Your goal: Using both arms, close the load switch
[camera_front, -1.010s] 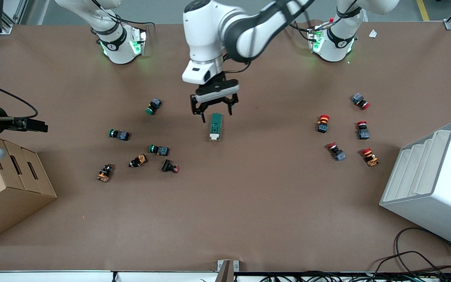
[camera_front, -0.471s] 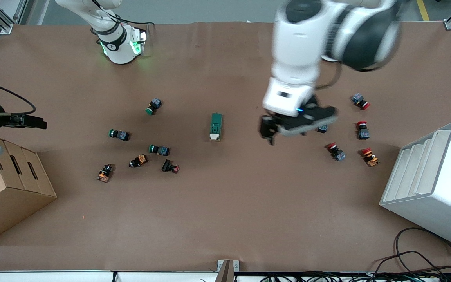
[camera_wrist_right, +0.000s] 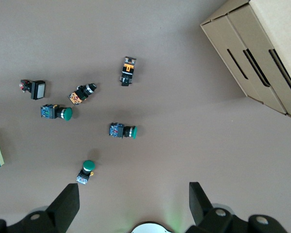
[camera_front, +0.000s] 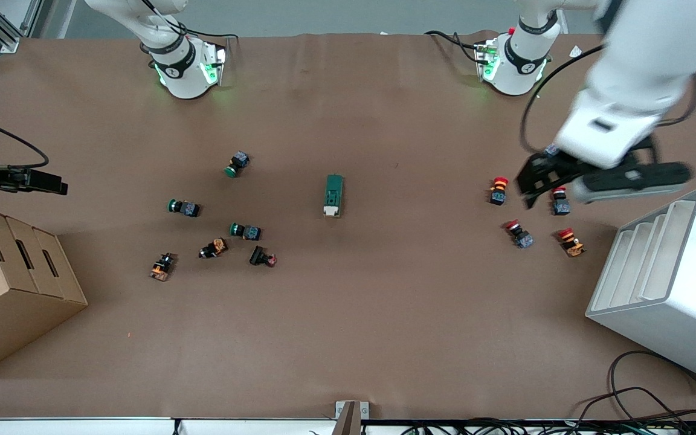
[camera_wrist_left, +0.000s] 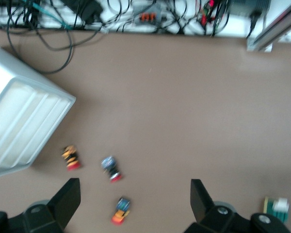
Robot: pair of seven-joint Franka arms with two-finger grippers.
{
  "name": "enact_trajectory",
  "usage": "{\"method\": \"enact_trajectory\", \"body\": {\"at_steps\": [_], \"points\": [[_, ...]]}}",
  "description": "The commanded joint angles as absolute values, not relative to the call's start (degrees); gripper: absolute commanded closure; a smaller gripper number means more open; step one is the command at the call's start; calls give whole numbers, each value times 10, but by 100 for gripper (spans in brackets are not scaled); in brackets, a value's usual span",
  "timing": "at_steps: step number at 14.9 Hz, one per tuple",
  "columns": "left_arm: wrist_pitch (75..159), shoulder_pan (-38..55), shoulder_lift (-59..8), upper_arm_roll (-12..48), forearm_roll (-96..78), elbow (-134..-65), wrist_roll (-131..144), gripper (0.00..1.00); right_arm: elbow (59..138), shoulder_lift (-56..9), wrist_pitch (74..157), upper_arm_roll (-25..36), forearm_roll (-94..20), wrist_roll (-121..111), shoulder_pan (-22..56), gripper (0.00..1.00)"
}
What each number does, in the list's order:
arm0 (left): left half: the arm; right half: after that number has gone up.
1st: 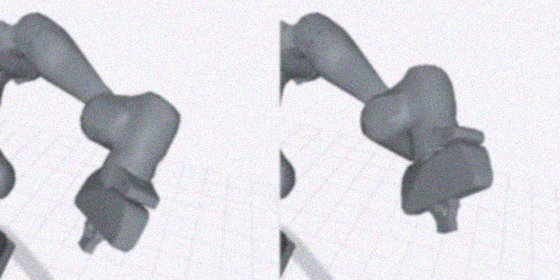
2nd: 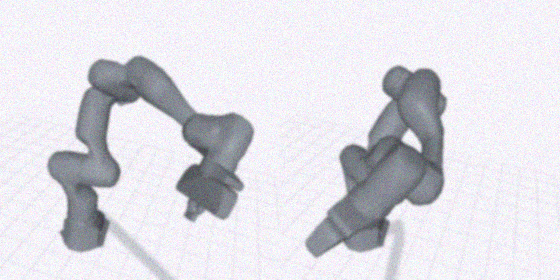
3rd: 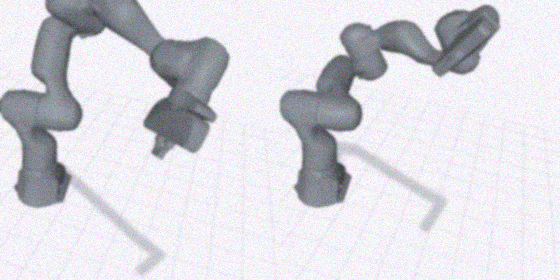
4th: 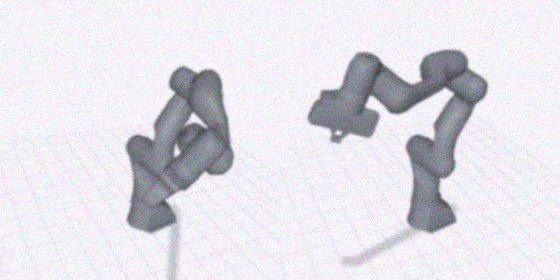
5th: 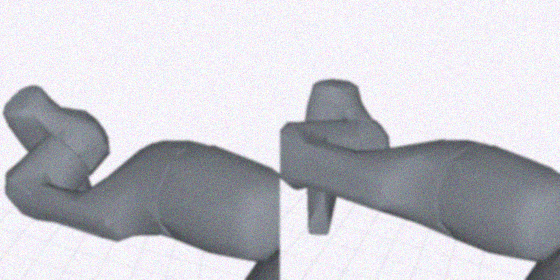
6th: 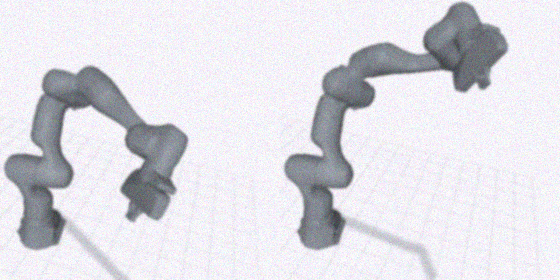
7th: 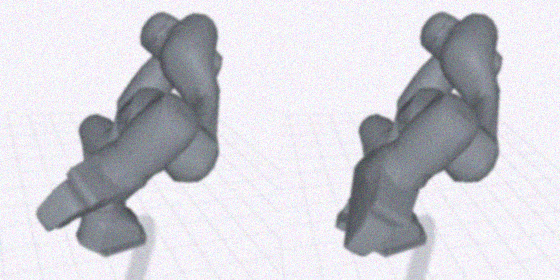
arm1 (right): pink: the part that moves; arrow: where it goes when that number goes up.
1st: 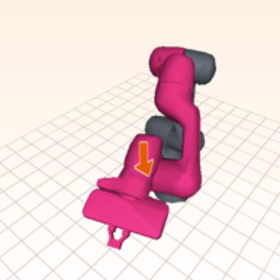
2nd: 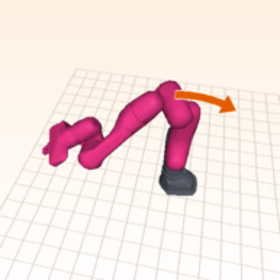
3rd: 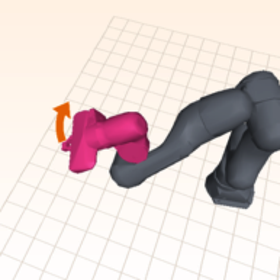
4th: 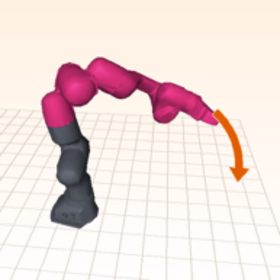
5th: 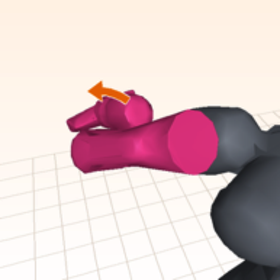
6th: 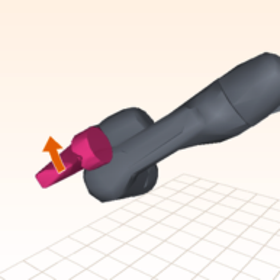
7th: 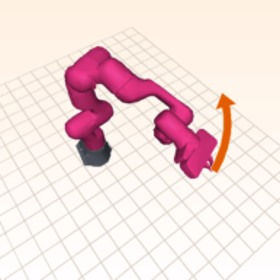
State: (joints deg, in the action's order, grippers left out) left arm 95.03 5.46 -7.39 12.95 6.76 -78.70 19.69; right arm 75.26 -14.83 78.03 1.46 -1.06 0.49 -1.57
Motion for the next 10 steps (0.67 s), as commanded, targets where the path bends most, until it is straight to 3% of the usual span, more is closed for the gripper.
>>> {"method": "enact_trajectory", "body": {"at_steps": [1, 7, 10], "points": [[918, 48, -11, 90, 39, -846, 102, 0, 787, -108, 796, 12, -11, 7, -14, 0], [902, 14, 69, 88, 4, -945, 72, 0, 942, 22, 845, 12, 3, 8, 3, 0], [901, 0, 95, 94, -10, -975, 69, 0, 954, 58, 835, 12, 4, 8, 2, 0]]}}
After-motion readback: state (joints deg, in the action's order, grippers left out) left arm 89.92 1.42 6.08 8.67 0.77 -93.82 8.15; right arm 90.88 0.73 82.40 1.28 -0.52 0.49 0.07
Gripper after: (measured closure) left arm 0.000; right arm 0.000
